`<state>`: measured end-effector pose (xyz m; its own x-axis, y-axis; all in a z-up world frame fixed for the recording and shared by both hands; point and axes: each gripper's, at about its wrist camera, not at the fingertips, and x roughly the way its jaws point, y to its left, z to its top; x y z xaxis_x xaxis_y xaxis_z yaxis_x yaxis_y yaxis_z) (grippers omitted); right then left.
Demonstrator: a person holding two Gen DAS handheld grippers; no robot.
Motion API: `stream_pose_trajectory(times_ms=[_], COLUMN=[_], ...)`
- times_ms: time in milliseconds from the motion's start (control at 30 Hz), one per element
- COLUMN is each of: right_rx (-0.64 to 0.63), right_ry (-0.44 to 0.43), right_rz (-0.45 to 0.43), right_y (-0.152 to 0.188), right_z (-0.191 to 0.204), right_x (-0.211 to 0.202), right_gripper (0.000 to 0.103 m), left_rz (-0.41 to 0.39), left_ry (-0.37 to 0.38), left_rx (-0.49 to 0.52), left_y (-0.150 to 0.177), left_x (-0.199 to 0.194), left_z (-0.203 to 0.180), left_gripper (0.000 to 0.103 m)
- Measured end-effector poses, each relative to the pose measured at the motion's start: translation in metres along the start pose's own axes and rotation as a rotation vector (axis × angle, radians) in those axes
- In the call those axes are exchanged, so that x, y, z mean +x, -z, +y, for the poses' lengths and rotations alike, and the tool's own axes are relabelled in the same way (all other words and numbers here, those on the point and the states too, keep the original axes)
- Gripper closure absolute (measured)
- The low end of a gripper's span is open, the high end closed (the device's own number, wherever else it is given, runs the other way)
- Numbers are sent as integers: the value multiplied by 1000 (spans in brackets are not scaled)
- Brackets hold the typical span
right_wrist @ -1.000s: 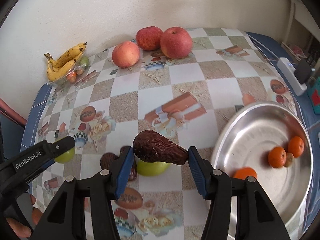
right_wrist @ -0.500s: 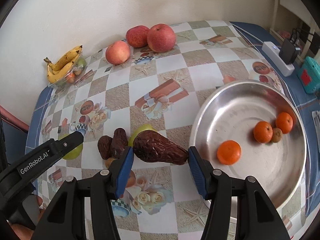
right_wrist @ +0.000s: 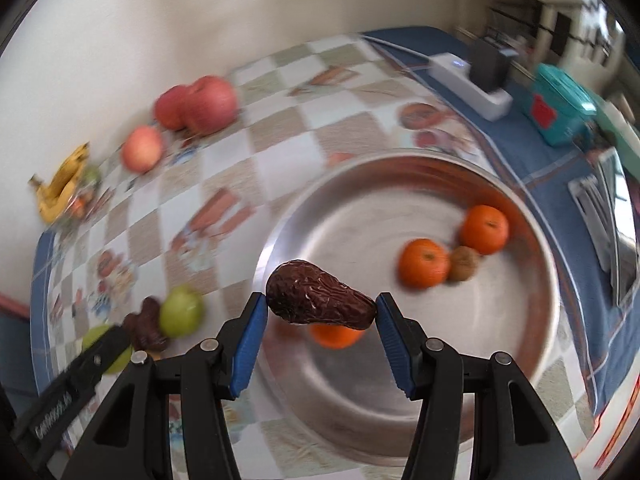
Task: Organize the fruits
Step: 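Carry the apple and date into the steel bowl and open both tools, then withdraw both open tools from the bowl toward the remaining dates and apple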
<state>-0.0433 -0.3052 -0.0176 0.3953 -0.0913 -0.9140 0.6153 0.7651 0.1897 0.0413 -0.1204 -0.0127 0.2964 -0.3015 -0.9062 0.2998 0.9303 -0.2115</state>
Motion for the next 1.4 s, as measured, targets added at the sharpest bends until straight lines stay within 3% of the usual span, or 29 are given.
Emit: stream_pose_trajectory(times_ms=[300, 667, 1100, 1400], right_rx=[95, 110, 97, 97], right_ry=[15, 0, -4, -3], right_rz=[-14, -9, -5, -4], right_y=[-8, -8, -9, -9], right_z=[-35, -38, -36, -37], right_x=[-4, -6, -4, -4], right_gripper=[45, 45, 45, 45], left_rz=[45, 72, 69, 85], left_ry=[98, 204, 209, 182], left_rx=[183, 261, 292, 228], left_y=[25, 38, 41, 35], left_x=[14, 22, 22, 26], left_z=[-65, -97, -103, -89], left_gripper=[48, 48, 44, 44])
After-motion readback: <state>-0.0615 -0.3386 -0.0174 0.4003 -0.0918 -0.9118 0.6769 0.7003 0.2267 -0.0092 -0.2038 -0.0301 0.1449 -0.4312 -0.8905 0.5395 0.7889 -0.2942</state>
